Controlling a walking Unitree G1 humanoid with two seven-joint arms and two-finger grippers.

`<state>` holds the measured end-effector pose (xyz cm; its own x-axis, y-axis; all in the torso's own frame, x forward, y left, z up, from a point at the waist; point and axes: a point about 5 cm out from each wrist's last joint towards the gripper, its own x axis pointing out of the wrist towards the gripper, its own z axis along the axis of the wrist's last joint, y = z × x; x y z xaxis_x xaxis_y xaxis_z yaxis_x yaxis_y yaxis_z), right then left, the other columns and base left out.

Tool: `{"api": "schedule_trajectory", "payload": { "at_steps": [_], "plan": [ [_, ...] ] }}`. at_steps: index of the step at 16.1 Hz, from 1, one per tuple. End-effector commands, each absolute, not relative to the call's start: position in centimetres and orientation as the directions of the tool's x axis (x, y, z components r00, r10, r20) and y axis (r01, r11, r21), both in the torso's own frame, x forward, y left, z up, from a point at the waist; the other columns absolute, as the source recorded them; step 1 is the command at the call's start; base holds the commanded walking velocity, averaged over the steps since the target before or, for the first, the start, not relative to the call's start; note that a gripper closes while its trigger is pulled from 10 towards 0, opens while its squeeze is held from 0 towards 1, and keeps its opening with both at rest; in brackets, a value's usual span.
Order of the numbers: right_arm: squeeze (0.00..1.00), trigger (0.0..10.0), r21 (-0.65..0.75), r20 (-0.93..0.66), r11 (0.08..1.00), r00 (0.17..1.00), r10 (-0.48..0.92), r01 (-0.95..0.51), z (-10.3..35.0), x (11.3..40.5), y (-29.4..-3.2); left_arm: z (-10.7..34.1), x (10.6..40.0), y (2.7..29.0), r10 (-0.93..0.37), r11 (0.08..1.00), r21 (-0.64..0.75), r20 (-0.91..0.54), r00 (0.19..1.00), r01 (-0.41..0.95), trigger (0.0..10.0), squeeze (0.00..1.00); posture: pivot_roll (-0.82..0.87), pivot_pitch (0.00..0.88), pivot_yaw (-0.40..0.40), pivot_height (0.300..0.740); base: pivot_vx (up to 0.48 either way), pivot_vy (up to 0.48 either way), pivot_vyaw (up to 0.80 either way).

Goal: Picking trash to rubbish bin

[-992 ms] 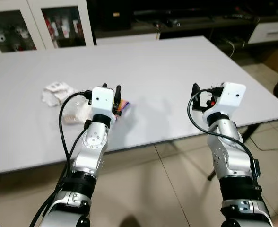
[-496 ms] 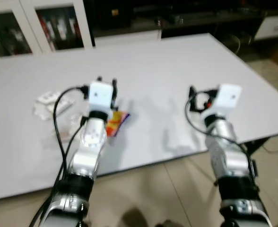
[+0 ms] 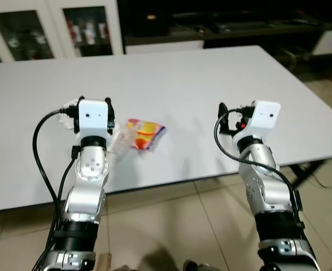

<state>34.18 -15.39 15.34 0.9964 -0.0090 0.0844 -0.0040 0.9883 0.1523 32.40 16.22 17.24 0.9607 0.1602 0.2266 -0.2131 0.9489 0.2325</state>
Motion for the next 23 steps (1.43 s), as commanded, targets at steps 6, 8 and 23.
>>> {"api": "schedule_trajectory", "payload": {
  "at_steps": [6, 8, 23],
  "plan": [
    [0.00, 10.0, 0.159, 0.076, 0.987, 0.997, -0.006, -0.007, 15.2, 34.0, -15.4, 17.3, 32.1, 15.9, 0.183, 0.949, 0.229, 0.168, 0.969, -0.219, 10.0, 1.00, -0.03, 0.081, -0.004, 0.740, 0.000, 0.000, 0.00],
    [0.00, 10.0, 0.159, 0.075, 0.987, 0.997, -0.004, -0.008, 15.2, 34.0, -15.3, 17.1, 32.1, 16.1, 0.194, 0.947, 0.229, 0.151, 0.969, -0.225, 10.0, 1.00, -0.03, 0.081, -0.005, 0.740, 0.000, 0.000, 0.00],
    [0.00, 10.0, 0.166, 0.058, 0.985, 0.998, 0.027, -0.037, 14.6, 32.8, -14.8, 14.6, 32.3, 20.3, 0.240, 0.946, 0.211, 0.059, 0.969, -0.247, 10.0, 0.00, -0.03, 0.105, -0.005, 0.740, 0.000, 0.000, 0.00]
  ]
}}
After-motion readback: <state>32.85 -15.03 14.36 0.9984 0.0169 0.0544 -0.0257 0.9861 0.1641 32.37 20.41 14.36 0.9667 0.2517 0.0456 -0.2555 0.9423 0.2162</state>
